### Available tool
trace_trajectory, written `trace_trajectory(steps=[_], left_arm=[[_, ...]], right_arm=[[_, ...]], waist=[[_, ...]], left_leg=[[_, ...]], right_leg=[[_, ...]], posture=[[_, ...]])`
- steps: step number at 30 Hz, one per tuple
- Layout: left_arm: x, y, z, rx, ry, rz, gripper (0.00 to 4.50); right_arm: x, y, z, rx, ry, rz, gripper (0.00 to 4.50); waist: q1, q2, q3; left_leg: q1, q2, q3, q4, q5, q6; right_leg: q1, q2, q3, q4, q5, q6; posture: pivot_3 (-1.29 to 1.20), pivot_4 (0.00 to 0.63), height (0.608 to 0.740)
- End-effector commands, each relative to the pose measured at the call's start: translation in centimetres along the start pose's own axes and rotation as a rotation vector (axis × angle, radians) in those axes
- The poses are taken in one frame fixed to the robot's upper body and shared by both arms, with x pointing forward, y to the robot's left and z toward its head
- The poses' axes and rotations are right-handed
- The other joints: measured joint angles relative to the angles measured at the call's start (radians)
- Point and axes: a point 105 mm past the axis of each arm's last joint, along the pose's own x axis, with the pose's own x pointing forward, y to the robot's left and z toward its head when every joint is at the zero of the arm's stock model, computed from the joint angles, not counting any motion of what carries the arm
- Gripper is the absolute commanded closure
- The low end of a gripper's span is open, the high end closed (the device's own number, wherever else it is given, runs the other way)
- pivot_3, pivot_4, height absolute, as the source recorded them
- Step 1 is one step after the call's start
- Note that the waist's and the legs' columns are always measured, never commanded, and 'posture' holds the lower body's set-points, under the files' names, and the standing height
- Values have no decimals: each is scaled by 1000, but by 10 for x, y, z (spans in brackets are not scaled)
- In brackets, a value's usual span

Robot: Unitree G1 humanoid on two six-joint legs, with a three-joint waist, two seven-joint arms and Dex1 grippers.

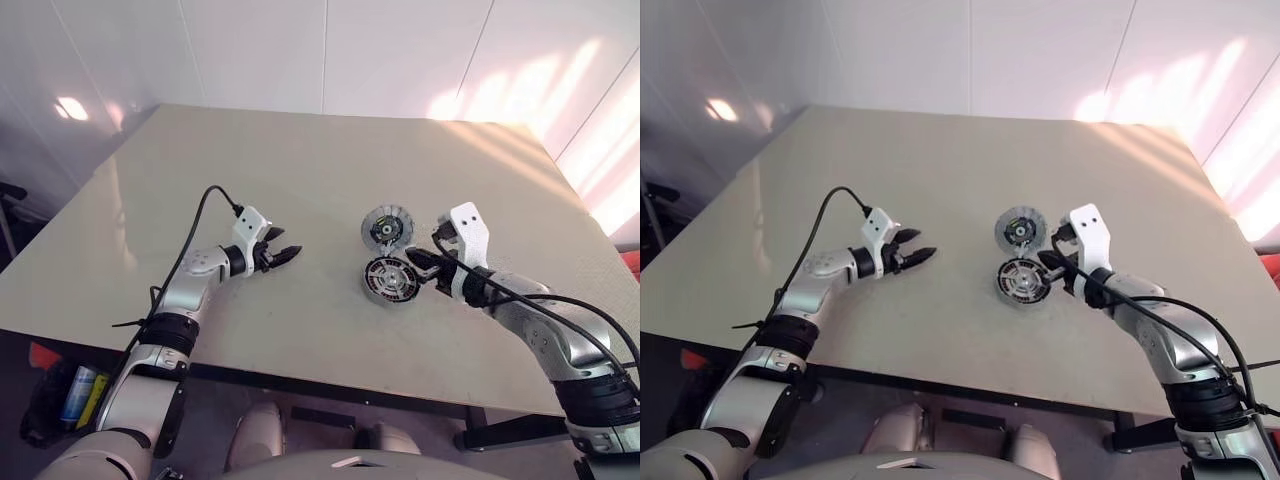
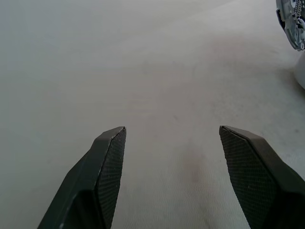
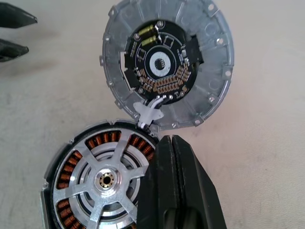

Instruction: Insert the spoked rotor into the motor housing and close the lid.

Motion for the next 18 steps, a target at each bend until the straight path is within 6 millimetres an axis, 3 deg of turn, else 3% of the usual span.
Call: trace_trajectory(steps=[1,6,9,14,18], left_arm=[[-1,0,16,37,-51,6,1163],[-2,-3,15,32,-52,12,1163],[-2,-2,13,27,-48,17,1163],[-2,1,11,24,-45,23,1163],[-5,5,11,27,-44,32,1163]], right_arm=[[-1,0,19,-77,-54,17,4463],[0,7,37,-85,-103,69,4463],[3,14,37,-70,-103,100,4463],[15,27,8,-5,-21,130,4463],[22,30,-30,54,87,110,4463]], waist=[[0,0,0],[-3,0,0],[-4,0,0],[-6,0,0],[-12,0,0]], left_leg=[[0,0,0,0,0,0],[0,0,0,0,-1,1],[1,0,0,0,-2,3],[1,0,0,0,-2,3],[1,0,0,1,-2,4]], right_leg=[[0,0,0,0,0,0],[0,0,0,1,0,0],[0,0,0,1,0,0],[1,0,0,1,0,0],[1,0,0,1,0,0]], posture=[[0,0,740],[0,0,740],[0,0,740],[0,0,740],[0,0,740]])
